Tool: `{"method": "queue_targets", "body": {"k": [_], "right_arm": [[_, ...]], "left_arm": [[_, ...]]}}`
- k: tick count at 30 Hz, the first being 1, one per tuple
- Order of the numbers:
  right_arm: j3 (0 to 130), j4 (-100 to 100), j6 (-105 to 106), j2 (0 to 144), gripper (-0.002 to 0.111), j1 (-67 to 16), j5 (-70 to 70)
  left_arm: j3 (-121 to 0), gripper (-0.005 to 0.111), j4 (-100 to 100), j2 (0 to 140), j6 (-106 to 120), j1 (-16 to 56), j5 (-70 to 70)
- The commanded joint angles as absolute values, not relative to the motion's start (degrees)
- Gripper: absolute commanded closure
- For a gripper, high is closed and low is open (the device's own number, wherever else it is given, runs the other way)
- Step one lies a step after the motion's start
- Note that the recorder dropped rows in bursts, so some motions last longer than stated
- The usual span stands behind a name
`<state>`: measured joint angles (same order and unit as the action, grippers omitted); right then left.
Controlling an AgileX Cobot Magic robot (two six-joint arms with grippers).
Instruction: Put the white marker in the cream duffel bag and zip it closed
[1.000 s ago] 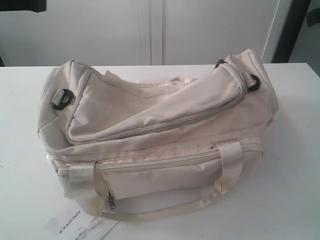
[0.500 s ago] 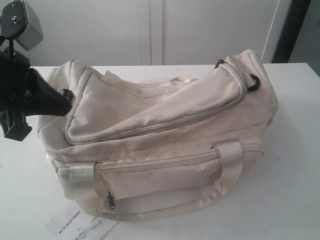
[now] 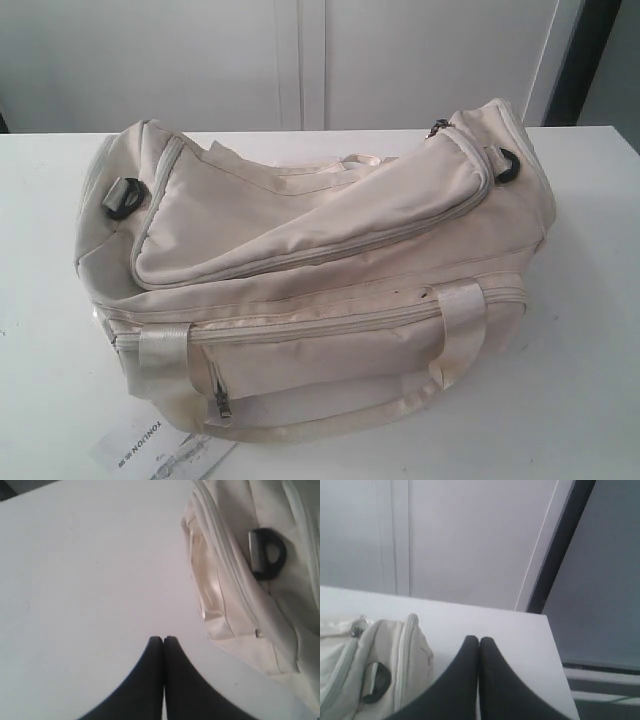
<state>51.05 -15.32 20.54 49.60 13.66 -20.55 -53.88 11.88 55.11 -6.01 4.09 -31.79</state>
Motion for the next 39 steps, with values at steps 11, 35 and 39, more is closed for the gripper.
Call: {"method": "queue_targets", "body": {"k": [11, 35, 39], "right_arm": [[32.68, -18.22, 25.53, 28.45, 0.108, 11.01, -11.05], [23.32, -18.17, 25.33, 13.89, 0.108, 3.42, -11.41], [23.32, -18.17, 25.33, 13.89, 0.108, 3.42, -11.41]], "left_arm": [[-38.20, 0.107, 12.01, 37.52, -12.90, 4.10, -20.99], [-30.53, 0.107, 9.69, 16.33, -13.48, 4.10, -24.45], [-30.53, 0.107, 9.69, 16.33, -13.48, 4.10, -24.45]]}}
